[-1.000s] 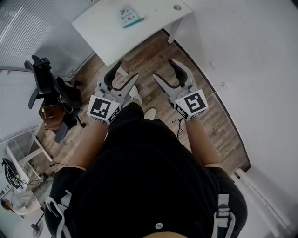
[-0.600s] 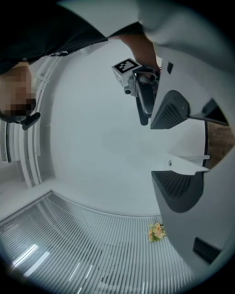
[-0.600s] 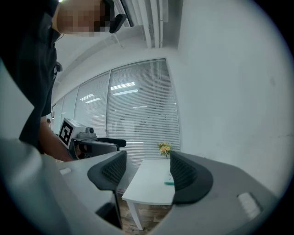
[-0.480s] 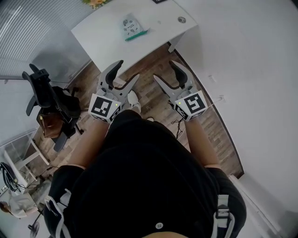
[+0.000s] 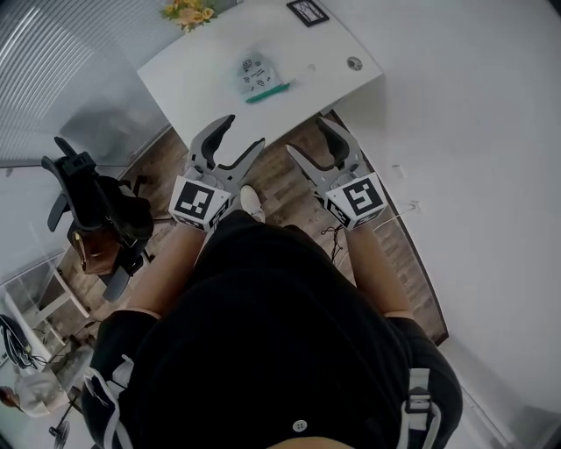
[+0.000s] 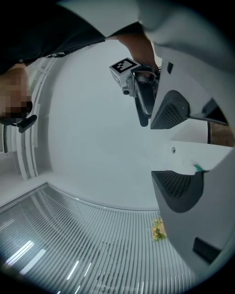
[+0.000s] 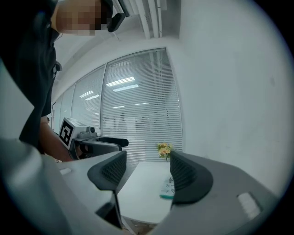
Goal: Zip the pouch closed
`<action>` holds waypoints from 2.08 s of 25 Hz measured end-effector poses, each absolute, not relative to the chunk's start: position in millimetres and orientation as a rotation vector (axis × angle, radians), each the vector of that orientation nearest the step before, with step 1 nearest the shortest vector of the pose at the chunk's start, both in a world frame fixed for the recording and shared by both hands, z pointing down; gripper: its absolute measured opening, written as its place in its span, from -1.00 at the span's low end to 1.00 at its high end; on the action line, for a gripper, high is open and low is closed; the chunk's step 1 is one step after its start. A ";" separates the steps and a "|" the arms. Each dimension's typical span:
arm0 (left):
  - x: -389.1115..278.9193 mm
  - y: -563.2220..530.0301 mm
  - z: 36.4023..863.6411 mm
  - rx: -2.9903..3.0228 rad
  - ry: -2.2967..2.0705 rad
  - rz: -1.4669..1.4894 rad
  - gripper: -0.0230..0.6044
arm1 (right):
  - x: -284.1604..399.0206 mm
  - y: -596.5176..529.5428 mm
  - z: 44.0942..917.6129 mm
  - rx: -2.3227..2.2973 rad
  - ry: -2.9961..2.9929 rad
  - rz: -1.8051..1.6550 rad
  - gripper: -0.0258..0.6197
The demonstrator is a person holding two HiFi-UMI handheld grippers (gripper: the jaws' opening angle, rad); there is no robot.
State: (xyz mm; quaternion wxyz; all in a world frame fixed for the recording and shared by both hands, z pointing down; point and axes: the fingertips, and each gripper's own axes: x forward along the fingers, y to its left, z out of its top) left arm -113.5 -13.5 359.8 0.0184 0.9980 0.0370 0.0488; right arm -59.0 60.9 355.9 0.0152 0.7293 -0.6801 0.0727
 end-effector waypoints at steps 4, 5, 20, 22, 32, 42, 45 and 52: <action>-98.7 -40.1 366.3 3.077 0.122 0.159 -0.02 | -46.1 33.6 359.6 2.249 -2.098 0.237 0.01; -95.5 -45.7 367.7 3.080 0.131 0.163 -0.02 | -43.8 26.8 360.0 2.241 -2.093 0.236 0.01; -29.7 -83.1 383.4 3.071 0.007 0.211 -0.04 | 28.8 -11.3 373.9 2.152 -2.182 0.257 -0.03; -16.9 -83.8 385.5 3.070 -0.063 0.227 -0.05 | 47.3 -13.8 376.0 2.110 -2.228 0.251 -0.04; 58.1 -72.3 373.0 3.033 -0.453 0.259 -0.06 | 132.9 -28.3 382.4 1.752 -2.481 0.266 -0.04; 72.3 -39.7 384.4 2.925 -0.796 0.325 -0.12 | 169.7 -19.1 408.4 1.486 -2.627 0.347 -0.04; 70.2 -34.2 387.6 2.904 -0.842 0.341 -0.13 | 168.6 -20.5 412.7 1.436 -2.655 0.361 -0.05; 69.5 -36.6 395.4 2.874 -0.889 0.365 -0.13 | 162.4 -23.7 432.4 1.357 -2.662 0.413 -0.05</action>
